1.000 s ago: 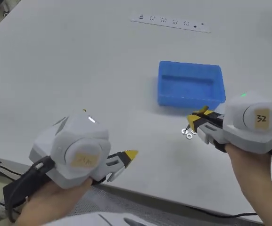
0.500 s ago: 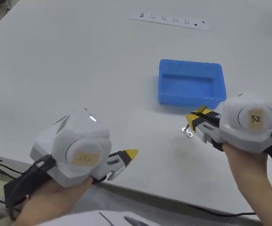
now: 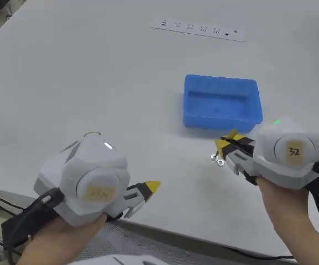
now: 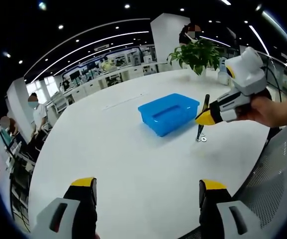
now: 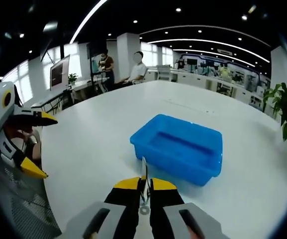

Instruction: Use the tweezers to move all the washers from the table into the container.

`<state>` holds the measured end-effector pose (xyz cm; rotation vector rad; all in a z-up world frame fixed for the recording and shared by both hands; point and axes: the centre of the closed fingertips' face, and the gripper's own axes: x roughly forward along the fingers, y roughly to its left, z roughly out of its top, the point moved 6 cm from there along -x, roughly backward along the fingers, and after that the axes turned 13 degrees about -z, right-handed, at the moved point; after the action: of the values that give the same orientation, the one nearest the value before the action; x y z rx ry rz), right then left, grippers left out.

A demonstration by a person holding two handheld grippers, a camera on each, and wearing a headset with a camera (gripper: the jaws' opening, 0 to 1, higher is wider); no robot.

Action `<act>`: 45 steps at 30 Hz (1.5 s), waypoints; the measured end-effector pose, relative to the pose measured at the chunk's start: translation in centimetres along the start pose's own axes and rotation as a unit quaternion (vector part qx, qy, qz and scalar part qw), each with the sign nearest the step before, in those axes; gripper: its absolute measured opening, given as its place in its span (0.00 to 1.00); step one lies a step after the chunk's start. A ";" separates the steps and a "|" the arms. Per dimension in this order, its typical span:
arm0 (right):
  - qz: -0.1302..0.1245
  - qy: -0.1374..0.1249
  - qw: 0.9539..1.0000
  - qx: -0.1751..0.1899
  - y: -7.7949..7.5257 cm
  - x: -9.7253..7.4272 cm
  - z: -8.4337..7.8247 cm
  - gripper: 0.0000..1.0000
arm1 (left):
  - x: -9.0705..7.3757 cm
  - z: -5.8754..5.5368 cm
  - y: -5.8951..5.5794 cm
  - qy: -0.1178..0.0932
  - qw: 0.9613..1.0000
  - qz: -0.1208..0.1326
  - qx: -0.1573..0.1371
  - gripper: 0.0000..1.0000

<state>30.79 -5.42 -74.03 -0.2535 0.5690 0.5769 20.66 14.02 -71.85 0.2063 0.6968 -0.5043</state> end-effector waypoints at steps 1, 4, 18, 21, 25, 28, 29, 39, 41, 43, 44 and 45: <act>0.000 -0.001 1.000 0.003 0.0 0.0 -0.1 0.02 | 0.0 0.0 0.0 -0.001 1.000 0.000 -0.001 0.86; 0.000 0.001 1.000 -0.002 0.1 0.0 -0.1 0.02 | -0.1 0.0 -0.1 0.000 1.000 -0.001 0.001 0.86; 0.007 0.012 1.000 0.008 0.0 -0.4 1.0 0.02 | -0.3 0.2 -0.2 -0.001 1.000 0.002 -0.001 0.86; 0.009 0.001 1.000 0.006 0.1 -0.7 1.9 0.02 | -0.3 0.1 -0.2 0.000 1.000 0.001 0.000 0.86; 0.006 -0.019 1.000 -0.007 -0.1 -1.2 3.6 0.02 | -0.3 0.1 -0.1 0.000 1.000 -0.001 0.000 0.86; -0.001 -0.031 0.999 -0.020 -0.5 -1.3 4.7 0.02 | -0.3 0.2 -0.2 -0.004 1.000 -0.004 -0.002 0.87; -0.001 -0.032 0.999 -0.019 -0.6 -1.3 5.0 0.02 | -0.3 0.2 -0.2 -0.003 1.000 -0.002 -0.001 0.86; -0.027 -0.059 0.997 -0.031 -2.6 -0.1 7.7 0.02 | -0.3 0.2 -0.2 -0.001 1.000 -0.003 -0.002 0.87; -0.033 -0.060 0.997 -0.032 -3.1 0.5 7.8 0.02 | -0.3 0.2 -0.2 -0.001 1.000 -0.003 -0.002 0.87; -0.040 -0.058 0.997 -0.033 -3.5 0.9 7.9 0.02 | -0.3 0.2 -0.2 0.000 1.000 -0.003 -0.001 0.87; -0.042 -0.058 0.997 -0.033 -3.6 1.1 7.9 0.02 | -0.3 0.2 -0.2 0.000 1.000 -0.003 -0.002 0.87; -0.043 -0.058 0.997 -0.032 -3.8 1.4 7.9 0.03 | -0.3 0.1 -0.1 0.001 1.000 -0.003 -0.001 0.87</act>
<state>37.34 -4.93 -68.12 -0.3024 0.4265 0.5236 20.47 13.96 -71.55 0.2022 0.7004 -0.5093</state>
